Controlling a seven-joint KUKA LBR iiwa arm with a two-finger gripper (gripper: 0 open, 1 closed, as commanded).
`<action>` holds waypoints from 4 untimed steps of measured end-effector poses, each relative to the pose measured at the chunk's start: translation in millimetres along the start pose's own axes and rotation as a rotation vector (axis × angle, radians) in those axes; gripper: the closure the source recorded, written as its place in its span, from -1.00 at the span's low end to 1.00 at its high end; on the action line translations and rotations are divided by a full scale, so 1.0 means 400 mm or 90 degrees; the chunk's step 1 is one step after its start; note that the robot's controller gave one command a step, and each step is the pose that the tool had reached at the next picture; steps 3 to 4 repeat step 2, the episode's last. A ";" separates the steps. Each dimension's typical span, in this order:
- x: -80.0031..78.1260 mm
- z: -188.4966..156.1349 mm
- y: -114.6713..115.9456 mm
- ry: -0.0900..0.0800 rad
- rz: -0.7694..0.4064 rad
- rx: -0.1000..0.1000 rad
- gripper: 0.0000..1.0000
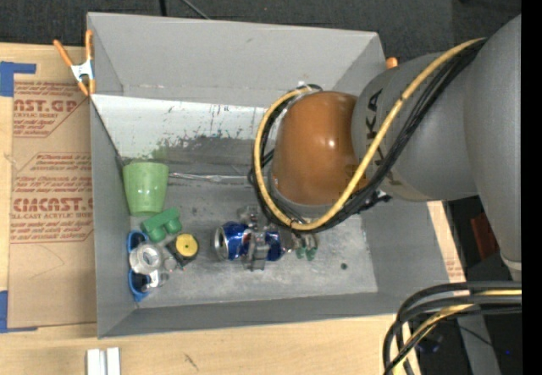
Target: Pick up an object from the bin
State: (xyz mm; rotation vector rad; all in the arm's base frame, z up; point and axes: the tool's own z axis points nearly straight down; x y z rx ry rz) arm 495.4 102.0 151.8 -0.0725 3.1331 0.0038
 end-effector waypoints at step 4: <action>-0.004 -0.111 0.005 0.002 -0.001 0.000 1.00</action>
Offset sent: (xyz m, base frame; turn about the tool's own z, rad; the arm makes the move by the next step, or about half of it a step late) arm 0.0000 0.0001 0.0081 0.0000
